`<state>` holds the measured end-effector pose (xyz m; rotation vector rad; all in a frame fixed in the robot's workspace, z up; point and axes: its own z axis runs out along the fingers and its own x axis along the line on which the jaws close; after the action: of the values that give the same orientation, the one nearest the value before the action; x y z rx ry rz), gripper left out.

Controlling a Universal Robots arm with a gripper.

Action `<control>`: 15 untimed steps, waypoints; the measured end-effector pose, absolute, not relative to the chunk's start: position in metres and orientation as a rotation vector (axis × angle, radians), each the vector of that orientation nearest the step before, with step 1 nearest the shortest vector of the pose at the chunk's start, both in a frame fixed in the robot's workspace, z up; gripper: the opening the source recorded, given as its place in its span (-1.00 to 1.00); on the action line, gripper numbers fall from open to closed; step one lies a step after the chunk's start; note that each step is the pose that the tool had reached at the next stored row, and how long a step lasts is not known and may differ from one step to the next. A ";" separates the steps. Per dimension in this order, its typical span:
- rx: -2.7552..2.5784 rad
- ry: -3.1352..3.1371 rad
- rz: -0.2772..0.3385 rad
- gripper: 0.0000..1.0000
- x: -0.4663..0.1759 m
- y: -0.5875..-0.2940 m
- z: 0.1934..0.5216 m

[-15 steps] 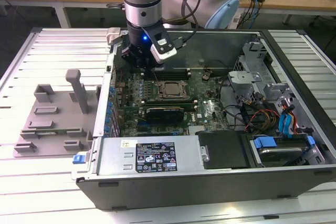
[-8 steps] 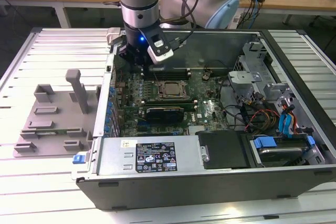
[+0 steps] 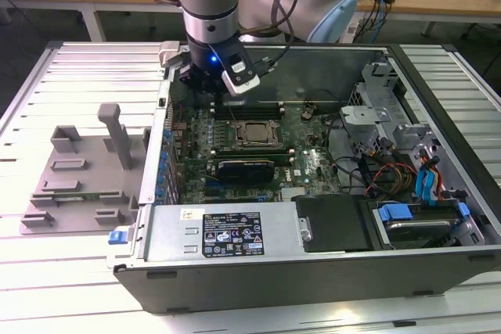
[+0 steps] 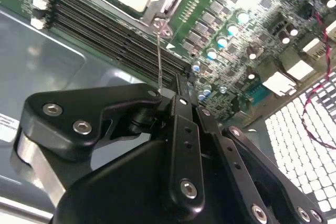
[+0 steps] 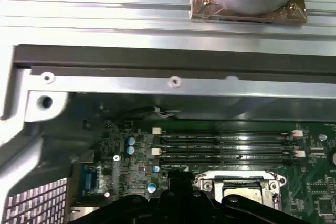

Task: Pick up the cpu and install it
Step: 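Install the first cpu locking lever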

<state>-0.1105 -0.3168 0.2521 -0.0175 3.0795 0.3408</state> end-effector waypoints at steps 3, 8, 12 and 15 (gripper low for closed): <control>-0.017 3.079 0.341 -0.79 -0.096 -0.317 0.252; -0.017 3.080 0.341 -0.79 -0.076 -0.317 0.252; -0.017 3.080 0.341 -0.79 -0.073 -0.317 0.251; -0.015 3.082 0.341 -0.79 -0.064 -0.317 0.249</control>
<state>-0.0636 -0.3168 0.2493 -0.0148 3.0816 0.3409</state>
